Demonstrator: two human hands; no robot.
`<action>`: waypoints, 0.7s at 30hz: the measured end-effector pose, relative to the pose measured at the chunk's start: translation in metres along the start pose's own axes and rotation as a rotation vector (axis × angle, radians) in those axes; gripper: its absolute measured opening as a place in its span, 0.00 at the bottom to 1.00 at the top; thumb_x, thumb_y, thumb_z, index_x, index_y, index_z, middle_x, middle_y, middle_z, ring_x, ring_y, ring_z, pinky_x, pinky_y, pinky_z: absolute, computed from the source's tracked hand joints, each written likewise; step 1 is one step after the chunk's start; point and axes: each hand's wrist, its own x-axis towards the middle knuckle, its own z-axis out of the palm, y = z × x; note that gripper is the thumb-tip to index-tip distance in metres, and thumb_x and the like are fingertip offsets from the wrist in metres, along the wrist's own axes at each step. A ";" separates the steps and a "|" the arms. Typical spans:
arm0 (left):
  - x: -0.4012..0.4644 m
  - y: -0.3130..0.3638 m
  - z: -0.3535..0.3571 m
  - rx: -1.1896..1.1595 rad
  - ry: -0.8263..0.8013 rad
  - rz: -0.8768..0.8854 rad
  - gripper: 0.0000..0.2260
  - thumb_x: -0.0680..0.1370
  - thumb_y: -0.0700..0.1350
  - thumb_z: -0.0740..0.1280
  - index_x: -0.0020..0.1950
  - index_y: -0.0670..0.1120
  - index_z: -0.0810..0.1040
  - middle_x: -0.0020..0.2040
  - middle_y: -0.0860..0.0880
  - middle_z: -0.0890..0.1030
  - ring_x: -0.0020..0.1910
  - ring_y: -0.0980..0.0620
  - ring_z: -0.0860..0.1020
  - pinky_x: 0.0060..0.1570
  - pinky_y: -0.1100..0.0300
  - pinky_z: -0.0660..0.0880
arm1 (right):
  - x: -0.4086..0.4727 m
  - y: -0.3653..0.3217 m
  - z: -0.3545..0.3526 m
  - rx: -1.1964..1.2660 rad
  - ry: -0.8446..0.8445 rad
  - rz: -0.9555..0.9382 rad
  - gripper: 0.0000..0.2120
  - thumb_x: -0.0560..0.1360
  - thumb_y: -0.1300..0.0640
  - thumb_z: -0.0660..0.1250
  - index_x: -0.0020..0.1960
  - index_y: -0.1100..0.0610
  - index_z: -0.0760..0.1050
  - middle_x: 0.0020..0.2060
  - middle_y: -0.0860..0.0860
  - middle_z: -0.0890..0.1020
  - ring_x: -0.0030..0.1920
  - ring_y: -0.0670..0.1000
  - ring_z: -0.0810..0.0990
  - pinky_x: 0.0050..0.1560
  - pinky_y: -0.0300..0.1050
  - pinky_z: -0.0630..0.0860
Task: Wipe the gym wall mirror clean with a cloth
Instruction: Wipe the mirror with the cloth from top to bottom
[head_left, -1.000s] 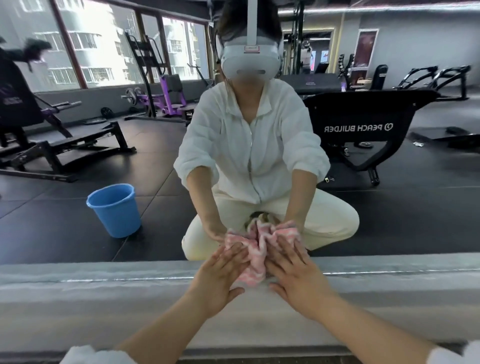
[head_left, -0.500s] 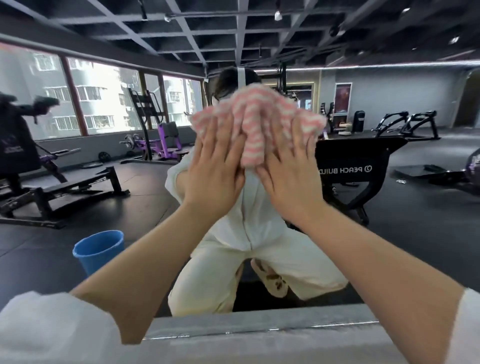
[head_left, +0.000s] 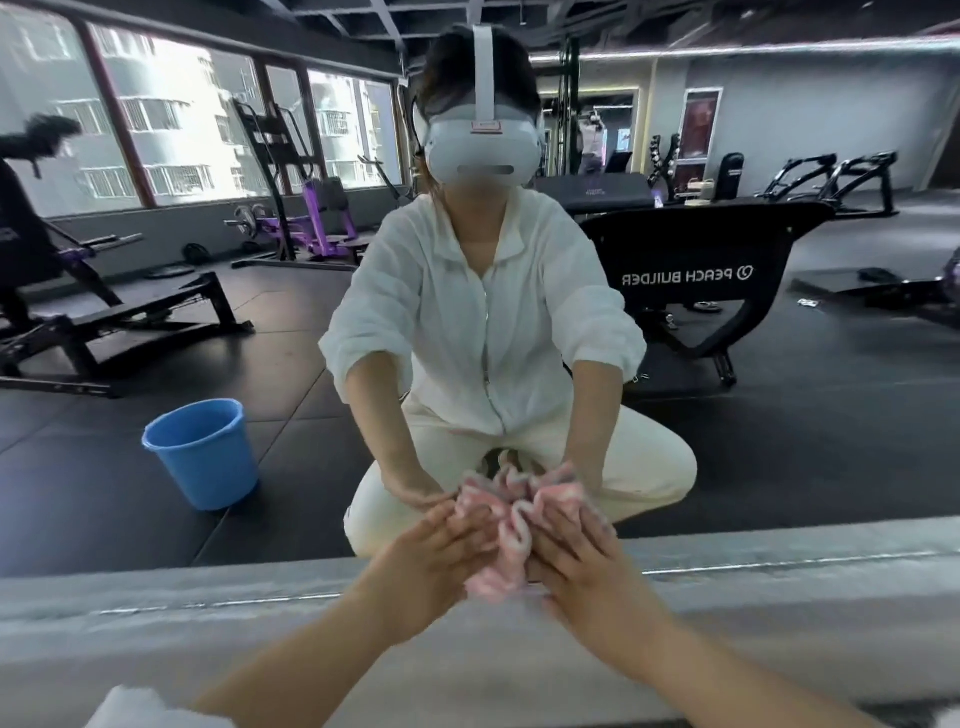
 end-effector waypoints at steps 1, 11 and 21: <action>-0.002 0.010 0.007 -0.033 -0.048 0.011 0.23 0.72 0.56 0.54 0.57 0.53 0.83 0.63 0.52 0.78 0.68 0.49 0.66 0.73 0.51 0.48 | -0.009 -0.009 0.009 0.014 -0.079 -0.013 0.30 0.70 0.45 0.56 0.70 0.53 0.71 0.72 0.51 0.69 0.75 0.58 0.59 0.70 0.61 0.56; 0.017 0.006 -0.032 -0.050 0.236 -0.247 0.22 0.74 0.54 0.56 0.61 0.47 0.80 0.65 0.50 0.76 0.77 0.48 0.51 0.75 0.51 0.46 | 0.014 0.015 -0.032 0.140 0.124 0.131 0.32 0.77 0.47 0.53 0.77 0.59 0.54 0.73 0.55 0.66 0.77 0.57 0.48 0.68 0.58 0.60; 0.115 -0.191 -0.218 0.340 0.690 -0.467 0.28 0.82 0.59 0.37 0.78 0.45 0.39 0.76 0.40 0.51 0.76 0.43 0.39 0.74 0.50 0.38 | 0.180 0.161 -0.261 0.013 0.458 0.390 0.32 0.77 0.41 0.37 0.76 0.53 0.31 0.77 0.54 0.39 0.74 0.61 0.34 0.73 0.60 0.39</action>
